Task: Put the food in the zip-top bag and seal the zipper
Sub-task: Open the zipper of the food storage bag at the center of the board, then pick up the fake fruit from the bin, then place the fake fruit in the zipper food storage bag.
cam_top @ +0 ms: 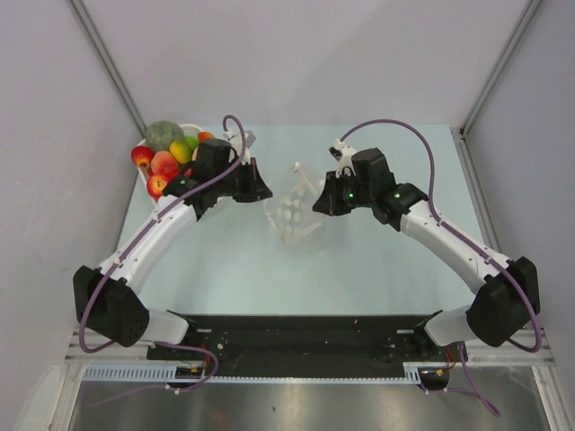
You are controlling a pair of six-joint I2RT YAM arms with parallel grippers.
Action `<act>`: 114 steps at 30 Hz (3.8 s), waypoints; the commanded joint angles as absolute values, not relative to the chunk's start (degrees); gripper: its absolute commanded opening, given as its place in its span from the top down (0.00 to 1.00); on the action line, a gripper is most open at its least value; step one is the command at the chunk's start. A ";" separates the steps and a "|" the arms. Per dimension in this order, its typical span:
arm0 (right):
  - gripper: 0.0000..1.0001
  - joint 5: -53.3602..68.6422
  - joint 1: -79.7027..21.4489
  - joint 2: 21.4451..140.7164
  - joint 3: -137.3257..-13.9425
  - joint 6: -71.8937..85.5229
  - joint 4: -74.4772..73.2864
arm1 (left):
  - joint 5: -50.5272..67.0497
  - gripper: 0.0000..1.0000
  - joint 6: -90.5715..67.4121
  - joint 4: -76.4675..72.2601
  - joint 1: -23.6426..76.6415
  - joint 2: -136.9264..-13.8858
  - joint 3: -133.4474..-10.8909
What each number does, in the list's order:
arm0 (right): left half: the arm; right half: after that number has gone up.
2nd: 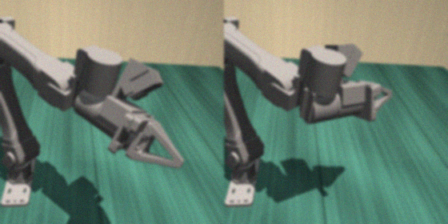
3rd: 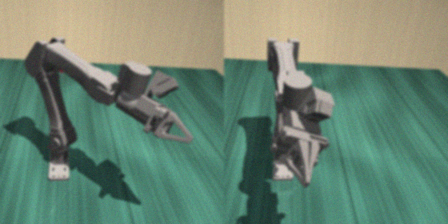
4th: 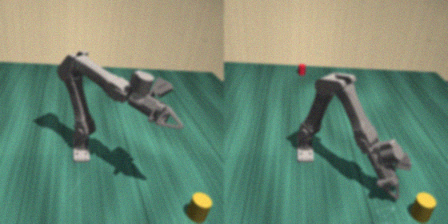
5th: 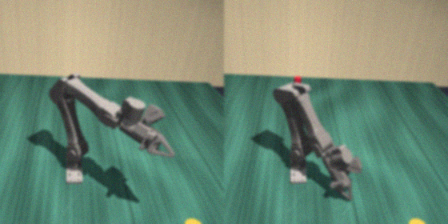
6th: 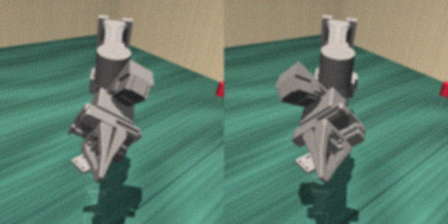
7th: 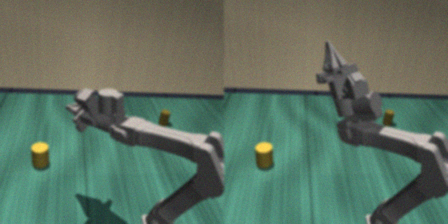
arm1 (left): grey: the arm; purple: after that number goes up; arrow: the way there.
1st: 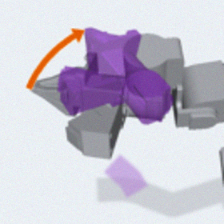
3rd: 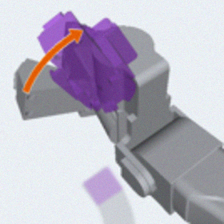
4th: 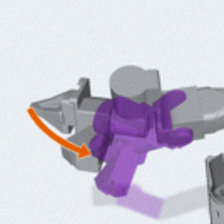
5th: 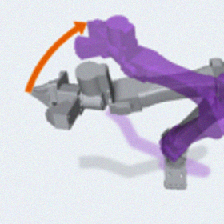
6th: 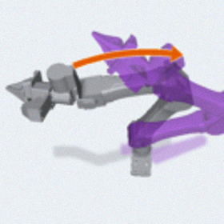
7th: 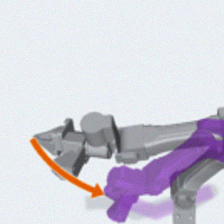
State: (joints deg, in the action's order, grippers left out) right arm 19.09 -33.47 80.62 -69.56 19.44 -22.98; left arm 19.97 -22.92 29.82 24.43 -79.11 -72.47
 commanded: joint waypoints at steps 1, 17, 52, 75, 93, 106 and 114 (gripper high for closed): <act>1.00 21.87 -30.06 78.05 -71.37 19.51 -23.20 | 20.30 0.99 -22.24 26.29 20.22 -75.50 -69.18; 1.00 26.19 -29.09 82.70 -71.54 26.36 -16.79 | 11.17 0.08 -16.00 25.66 5.90 -78.74 -75.32; 1.00 28.83 -26.54 86.75 -73.56 27.77 -16.79 | 5.98 0.48 -23.02 21.18 -3.52 -103.54 -85.69; 1.00 31.38 -28.47 88.85 -75.58 30.41 -13.10 | 13.19 1.00 -18.38 24.34 -3.26 -83.69 -84.02; 1.00 24.44 -32.25 93.60 -82.35 35.07 -15.03 | -12.65 1.00 -0.89 27.76 37.34 -73.65 -83.59; 1.00 23.99 -32.17 93.69 -83.76 36.21 -16.00 | -17.75 0.99 -0.18 36.82 41.13 -79.89 -82.71; 1.00 25.66 -32.17 93.43 -83.41 35.60 -15.64 | -15.47 0.37 0.97 40.35 41.13 -81.48 -86.57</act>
State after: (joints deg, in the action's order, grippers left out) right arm 24.53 -32.08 93.34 -81.19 35.59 -16.51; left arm -16.25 0.12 39.20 41.04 -81.71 -83.05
